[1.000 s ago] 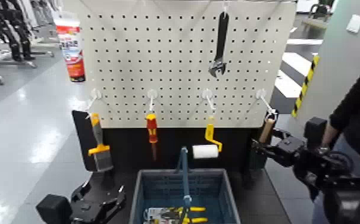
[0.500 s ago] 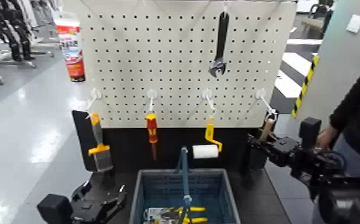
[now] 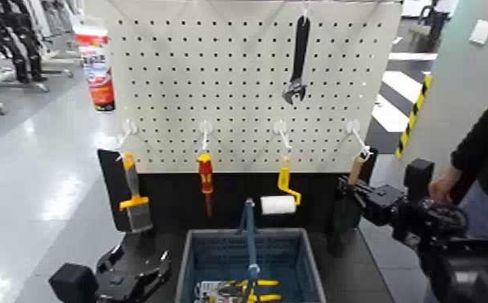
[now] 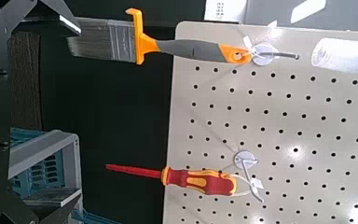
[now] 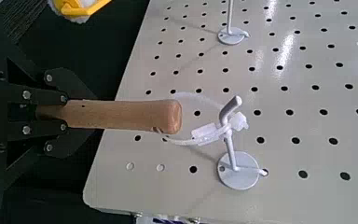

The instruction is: Put the tool with the wooden handle into the crate.

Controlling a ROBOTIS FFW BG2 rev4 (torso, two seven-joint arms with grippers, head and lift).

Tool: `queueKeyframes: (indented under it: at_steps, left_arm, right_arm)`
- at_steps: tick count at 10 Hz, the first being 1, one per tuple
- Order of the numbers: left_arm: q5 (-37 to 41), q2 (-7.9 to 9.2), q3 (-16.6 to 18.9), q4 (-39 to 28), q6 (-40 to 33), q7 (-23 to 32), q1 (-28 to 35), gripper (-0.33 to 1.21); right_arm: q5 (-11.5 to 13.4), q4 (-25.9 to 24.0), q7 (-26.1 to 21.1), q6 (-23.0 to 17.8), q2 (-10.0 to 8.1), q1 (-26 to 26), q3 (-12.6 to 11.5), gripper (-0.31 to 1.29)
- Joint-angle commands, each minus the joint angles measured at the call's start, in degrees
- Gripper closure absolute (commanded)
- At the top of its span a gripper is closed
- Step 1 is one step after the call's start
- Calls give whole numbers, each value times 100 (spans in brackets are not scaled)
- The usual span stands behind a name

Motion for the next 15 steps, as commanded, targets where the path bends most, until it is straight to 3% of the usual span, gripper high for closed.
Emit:
queueKeyframes:
  at_steps: [1, 7, 10, 15]
  left_arm:
    - [0, -10, 2, -4, 0, 1, 1, 10]
    - [0, -10, 10, 5, 0, 1, 10, 10]
    - [0, -10, 10, -4, 0, 1, 28, 10]
    - [0, -10, 2, -4, 18, 1, 19, 10]
  right_arm:
    - [-10, -125, 9, -11, 26, 93, -82, 126]
    - [-28, -775, 9, 148, 149, 445, -319, 126]
    - [-28, -1434, 9, 429, 272, 761, -486, 126]
    - [-344, -2357, 0, 860, 519, 1253, -635, 126]
